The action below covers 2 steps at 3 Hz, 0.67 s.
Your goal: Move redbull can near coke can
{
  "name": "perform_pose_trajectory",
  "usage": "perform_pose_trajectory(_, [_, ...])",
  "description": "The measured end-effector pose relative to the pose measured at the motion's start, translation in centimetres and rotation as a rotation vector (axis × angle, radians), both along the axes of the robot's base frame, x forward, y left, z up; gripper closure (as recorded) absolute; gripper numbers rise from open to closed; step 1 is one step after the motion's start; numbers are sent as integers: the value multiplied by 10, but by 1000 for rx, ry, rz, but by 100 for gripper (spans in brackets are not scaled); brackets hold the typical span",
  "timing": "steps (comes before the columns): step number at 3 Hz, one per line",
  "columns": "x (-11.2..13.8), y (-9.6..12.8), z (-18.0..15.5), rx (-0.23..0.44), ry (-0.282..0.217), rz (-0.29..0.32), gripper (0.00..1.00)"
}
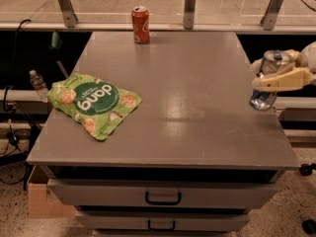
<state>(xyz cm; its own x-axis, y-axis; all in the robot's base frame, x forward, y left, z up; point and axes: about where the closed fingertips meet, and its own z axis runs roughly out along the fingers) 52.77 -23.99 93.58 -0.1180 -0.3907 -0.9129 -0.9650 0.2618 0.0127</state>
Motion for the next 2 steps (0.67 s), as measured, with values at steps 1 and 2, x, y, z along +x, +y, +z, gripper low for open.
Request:
perform_pose_trajectory(1, [5,-1,13,11,-31,-7,100])
perform_pose_trajectory(2, [5,-1,13,11,-30,-7,100])
